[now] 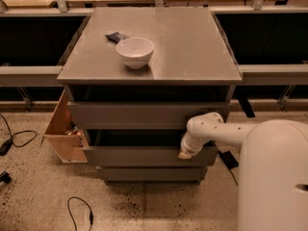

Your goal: Open middle drawer

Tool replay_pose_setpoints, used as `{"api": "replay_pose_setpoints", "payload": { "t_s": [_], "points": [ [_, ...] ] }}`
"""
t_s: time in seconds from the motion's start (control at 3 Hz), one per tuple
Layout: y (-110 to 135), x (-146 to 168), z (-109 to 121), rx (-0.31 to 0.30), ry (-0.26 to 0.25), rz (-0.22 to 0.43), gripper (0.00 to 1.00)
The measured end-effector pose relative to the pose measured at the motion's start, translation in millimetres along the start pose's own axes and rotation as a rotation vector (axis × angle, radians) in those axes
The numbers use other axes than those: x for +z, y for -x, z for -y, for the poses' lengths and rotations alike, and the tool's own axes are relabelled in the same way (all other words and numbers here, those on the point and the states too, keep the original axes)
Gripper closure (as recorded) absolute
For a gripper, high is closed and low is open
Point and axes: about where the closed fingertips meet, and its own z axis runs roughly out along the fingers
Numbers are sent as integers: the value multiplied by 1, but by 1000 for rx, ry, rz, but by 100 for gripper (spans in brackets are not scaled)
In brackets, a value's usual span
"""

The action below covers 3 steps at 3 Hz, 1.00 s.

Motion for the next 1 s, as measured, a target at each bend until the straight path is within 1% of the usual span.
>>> {"api": "replay_pose_setpoints", "payload": {
  "t_s": [0.33, 0.67, 1.0],
  "points": [
    [-5, -17, 2, 18, -38, 11, 100],
    [-5, -17, 2, 19, -38, 12, 100],
    [-6, -14, -4, 28, -18, 19, 100]
  ]
}}
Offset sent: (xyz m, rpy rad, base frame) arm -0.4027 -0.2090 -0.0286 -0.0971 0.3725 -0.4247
